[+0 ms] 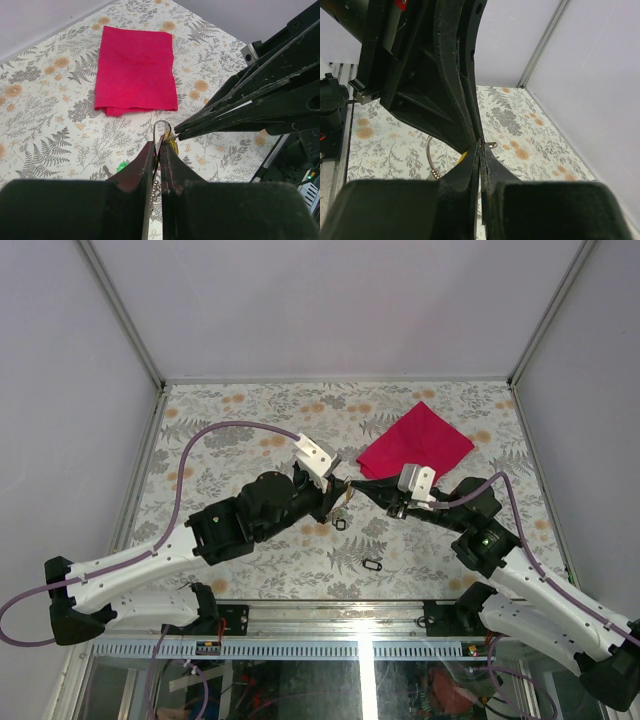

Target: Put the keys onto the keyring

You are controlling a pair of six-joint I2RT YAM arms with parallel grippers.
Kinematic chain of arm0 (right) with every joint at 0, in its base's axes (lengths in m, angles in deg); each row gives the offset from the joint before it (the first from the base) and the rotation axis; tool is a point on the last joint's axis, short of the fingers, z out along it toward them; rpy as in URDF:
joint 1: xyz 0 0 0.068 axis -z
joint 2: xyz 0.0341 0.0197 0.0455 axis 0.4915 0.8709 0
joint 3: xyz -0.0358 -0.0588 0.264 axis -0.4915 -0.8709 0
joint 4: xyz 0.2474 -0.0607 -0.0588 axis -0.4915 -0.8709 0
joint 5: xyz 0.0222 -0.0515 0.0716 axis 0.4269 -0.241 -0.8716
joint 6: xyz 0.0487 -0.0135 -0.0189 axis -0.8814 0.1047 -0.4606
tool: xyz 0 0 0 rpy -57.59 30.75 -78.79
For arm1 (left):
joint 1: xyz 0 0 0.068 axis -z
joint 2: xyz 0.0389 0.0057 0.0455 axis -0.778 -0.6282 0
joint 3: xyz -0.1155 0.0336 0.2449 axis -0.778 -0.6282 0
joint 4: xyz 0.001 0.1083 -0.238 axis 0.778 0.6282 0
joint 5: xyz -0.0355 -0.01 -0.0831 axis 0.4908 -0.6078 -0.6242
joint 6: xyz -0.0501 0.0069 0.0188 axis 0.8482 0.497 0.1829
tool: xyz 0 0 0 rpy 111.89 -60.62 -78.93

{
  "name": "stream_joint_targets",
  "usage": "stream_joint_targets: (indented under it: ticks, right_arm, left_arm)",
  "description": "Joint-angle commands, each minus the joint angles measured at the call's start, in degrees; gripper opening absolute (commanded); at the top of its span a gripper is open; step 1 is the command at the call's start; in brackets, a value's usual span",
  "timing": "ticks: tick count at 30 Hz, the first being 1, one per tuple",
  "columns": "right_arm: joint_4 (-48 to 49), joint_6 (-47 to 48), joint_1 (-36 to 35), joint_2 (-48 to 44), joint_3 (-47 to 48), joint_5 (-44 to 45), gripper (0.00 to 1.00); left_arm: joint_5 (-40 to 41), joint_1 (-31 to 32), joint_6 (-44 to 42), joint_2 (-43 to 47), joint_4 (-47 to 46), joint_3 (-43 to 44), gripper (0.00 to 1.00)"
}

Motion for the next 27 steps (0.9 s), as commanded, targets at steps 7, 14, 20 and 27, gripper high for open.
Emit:
stream_joint_targets:
  ticks: [7, 14, 20, 27]
  right_arm:
    - [4.6, -1.0, -0.4, 1.4, 0.4, -1.1, 0.00]
    - [3.2, -0.9, -0.6, 1.8, -0.3, -2.0, 0.00]
    - [1.7, -0.4, -0.8, 2.1, -1.1, -2.9, 0.00]
    - [1.7, 0.5, -0.9, 2.5, -1.6, -0.8, 0.00]
  left_arm:
    - [0.3, 0.0, 0.3, 0.2, -5.5, 2.2, 0.00]
    - [0.4, 0.0, 0.3, 0.2, -5.5, 2.4, 0.00]
    - [0.2, -0.1, 0.3, 0.1, -5.5, 2.7, 0.00]
    - [-2.5, 0.0, -0.2, 0.1, -5.7, 2.9, 0.00]
